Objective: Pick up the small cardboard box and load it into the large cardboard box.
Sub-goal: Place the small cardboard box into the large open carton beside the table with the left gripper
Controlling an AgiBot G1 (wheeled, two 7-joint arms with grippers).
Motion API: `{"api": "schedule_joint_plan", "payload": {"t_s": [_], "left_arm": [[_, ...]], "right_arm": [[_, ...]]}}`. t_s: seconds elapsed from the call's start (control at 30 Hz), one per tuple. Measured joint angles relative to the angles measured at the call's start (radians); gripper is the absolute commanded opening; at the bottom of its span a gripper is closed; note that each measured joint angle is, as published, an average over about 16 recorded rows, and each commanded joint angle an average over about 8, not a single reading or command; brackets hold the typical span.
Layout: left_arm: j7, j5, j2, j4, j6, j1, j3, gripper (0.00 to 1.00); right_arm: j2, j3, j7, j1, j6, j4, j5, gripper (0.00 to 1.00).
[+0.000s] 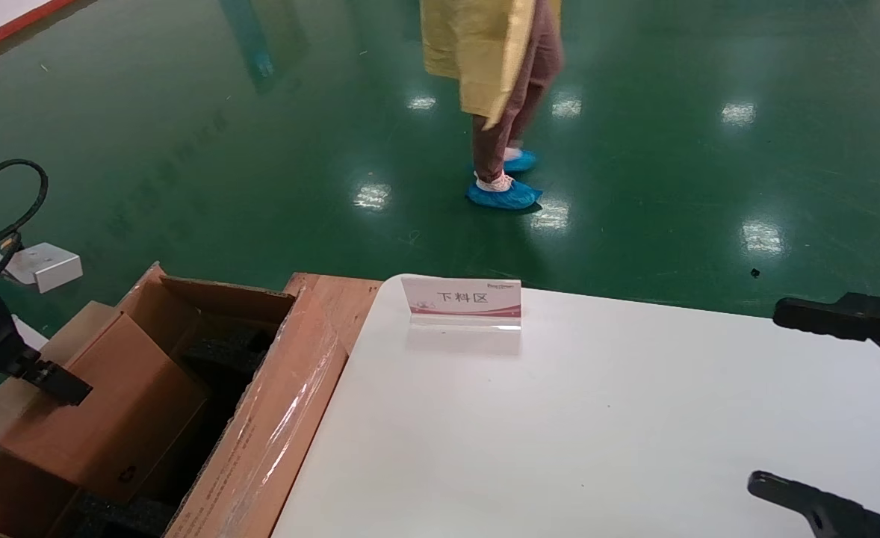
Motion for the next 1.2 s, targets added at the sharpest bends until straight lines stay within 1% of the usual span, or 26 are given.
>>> {"api": "schedule_joint_plan", "payload": {"t_s": [0.77, 1.2], "left_arm": [[-0.016, -0.024, 0.07, 0.093, -0.042, 0.105, -0.002, 0.0], [-0.04, -0.014, 0.121, 0.141, -0.072, 0.15, 0.0, 0.0]], "right_arm": [[0.001, -0.001, -0.001, 0.0, 0.001, 0.0, 0.001, 1.0], [0.001, -0.002, -0.001, 0.0, 0.001, 0.0, 0.001, 1.0]]}}
